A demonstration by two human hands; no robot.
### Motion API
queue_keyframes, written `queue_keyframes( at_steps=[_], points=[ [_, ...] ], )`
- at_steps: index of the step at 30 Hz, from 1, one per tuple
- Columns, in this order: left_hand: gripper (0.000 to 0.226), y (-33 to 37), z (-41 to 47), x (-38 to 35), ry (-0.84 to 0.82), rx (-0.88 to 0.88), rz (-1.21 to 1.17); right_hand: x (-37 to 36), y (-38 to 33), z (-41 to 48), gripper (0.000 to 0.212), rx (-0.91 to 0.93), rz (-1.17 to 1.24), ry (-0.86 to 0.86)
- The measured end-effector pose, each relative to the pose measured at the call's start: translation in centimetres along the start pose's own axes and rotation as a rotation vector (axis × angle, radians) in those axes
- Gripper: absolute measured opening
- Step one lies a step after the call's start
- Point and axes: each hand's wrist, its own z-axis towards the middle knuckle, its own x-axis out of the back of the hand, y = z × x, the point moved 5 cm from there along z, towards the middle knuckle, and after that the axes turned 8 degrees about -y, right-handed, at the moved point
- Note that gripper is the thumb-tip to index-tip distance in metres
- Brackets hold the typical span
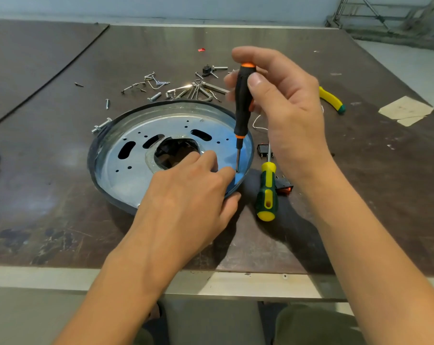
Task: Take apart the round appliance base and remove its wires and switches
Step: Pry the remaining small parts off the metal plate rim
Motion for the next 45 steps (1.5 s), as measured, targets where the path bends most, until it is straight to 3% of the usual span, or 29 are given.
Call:
queue_keyframes(
  at_steps=[5, 10, 13, 16, 20, 25, 31, 36, 45],
  points=[
    [0.043, 0.0, 0.1, 0.0, -0.01, 0.002, 0.0, -0.4, -0.6, 0.1, 0.024, 0.022, -0.141, -0.028],
    [0.042, 0.0, 0.0, 0.0, -0.002, 0.002, 0.0, -0.1, -0.1, 0.2, 0.026, -0.021, 0.008, -0.005],
    [0.043, -0.1, 0.0, 0.0, 0.004, -0.005, -0.008, -0.2, -0.5, 0.1, 0.012, 0.004, -0.083, -0.02],
    [0.044, -0.1, 0.1, 0.0, 0.01, -0.009, -0.012, 0.0, -0.6, 0.1, 0.021, 0.024, -0.149, -0.024],
    [0.045, -0.2, 0.0, 0.1, 0.007, -0.004, -0.005, 0.0, -0.3, 0.1, 0.028, -0.009, -0.011, -0.042],
    [0.046, -0.3, 0.1, 0.0, 0.004, -0.003, -0.016, -0.5, -0.7, 0.0, 0.021, 0.028, -0.158, -0.015],
    [0.045, -0.3, 0.0, 0.0, -0.003, -0.01, -0.003, -0.1, 0.0, 0.2, 0.029, -0.001, -0.014, -0.008],
    [0.042, -0.3, 0.1, -0.2, -0.008, -0.001, 0.006, 0.2, -0.2, 0.1, 0.017, 0.021, -0.113, 0.052],
    [0.041, -0.5, 0.3, -0.4, -0.023, 0.011, -0.008, 0.8, 0.3, 0.2, 0.027, -0.031, -0.085, 0.038]
  ],
)
